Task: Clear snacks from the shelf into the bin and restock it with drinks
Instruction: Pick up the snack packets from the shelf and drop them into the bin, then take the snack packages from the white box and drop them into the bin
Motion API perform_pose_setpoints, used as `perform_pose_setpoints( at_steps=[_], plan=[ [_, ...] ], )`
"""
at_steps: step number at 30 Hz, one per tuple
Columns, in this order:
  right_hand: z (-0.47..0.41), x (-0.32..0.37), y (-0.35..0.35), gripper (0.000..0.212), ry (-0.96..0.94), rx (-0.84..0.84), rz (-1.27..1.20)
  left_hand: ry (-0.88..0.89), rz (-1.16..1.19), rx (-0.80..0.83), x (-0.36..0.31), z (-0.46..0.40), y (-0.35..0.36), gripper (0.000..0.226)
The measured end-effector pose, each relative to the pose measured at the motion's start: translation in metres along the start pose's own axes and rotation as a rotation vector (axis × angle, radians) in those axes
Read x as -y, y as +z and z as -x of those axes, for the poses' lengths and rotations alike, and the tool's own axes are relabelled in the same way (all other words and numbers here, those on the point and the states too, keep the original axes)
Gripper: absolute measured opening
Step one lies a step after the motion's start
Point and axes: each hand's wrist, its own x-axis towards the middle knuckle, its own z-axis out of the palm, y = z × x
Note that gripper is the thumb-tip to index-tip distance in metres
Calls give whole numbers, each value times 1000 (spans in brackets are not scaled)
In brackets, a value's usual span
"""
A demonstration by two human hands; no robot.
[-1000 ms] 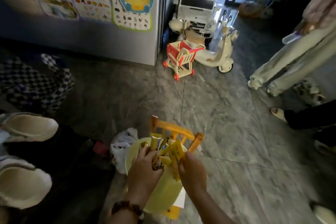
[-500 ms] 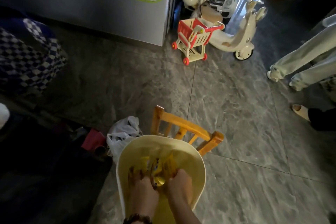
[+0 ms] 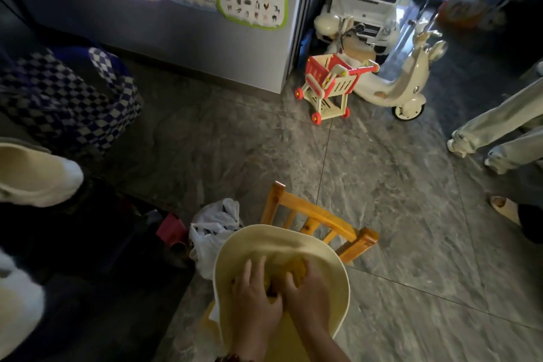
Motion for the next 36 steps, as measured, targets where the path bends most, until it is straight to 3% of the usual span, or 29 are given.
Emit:
perform_pose_setpoints(
  at_steps=[2,7,15,25,29,36],
  plan=[
    [12,17,-19,49,-93,-31,19,76,10,-42,-11,10,-23,67],
    [71,73,-64,45,-352,-52,-45,275,-81,-237,-32,76,-124,59],
    [279,178,-91,43,-849,129,-23,353,-207,-611,25,305,-297,62],
    [538,235,-43,36,-1319,548,-5,-36,-251,-1031,178,590,-406,62],
    [609,242,-14,38,-1406,706,24,-167,-209,-1129,222,649,-415,62],
    [685,253,34,33,-1542,800,79,-409,-106,-1197,283,708,-427,51]
  ],
)
